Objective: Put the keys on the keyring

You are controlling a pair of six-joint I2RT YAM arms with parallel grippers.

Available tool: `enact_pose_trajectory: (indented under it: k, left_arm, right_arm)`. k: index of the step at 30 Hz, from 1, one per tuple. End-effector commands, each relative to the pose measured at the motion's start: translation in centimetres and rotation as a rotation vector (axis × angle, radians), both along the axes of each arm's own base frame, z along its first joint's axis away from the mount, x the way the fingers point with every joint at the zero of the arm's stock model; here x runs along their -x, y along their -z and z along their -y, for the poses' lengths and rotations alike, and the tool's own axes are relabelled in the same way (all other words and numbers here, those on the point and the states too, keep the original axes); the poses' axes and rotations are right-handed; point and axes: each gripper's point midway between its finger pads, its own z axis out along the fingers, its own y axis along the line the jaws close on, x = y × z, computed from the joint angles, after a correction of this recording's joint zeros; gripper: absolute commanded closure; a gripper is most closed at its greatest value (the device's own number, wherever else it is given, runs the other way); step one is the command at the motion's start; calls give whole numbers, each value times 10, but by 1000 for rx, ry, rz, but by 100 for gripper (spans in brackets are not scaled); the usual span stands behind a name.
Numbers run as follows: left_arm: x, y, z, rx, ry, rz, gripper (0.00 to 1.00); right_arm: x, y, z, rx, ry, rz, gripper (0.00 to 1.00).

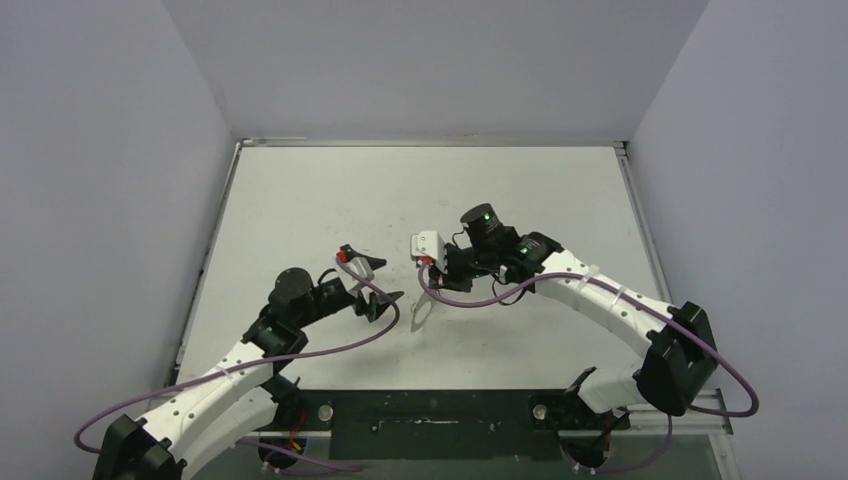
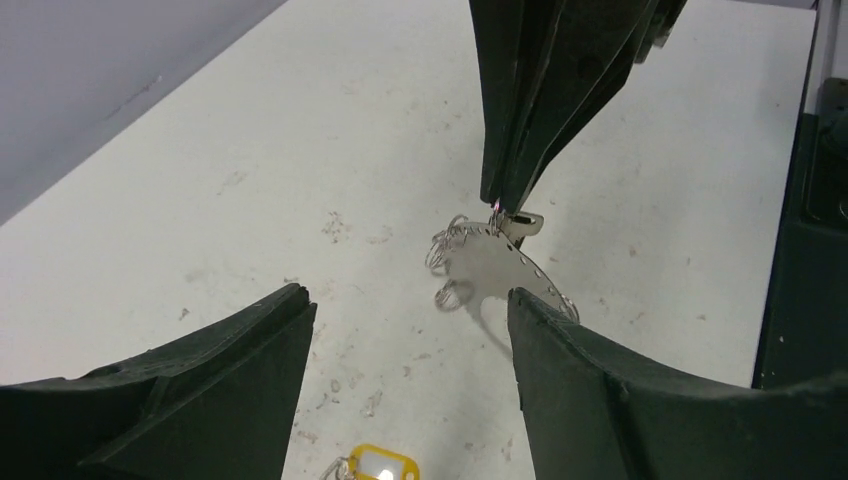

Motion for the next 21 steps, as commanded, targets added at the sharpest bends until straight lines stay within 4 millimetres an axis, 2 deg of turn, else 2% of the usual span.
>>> enact_pose_trajectory:
  k: [1,6,14,21]
  left_arm:
    - [14,16,7,-49,98,2,32]
    - [23,22,18,-80,222,135,42]
    - [21,27,37,-72,306,120,56]
    - [22,27,46,-45,332,116,58]
  right_arm:
    - [10,-4,1,85,-62,20,100]
    - [17,-8,-6,121,-94,8,100]
    - [22,-9,-21,133,-117,9,100]
    - [20,-9,-29,134,-117,20,100]
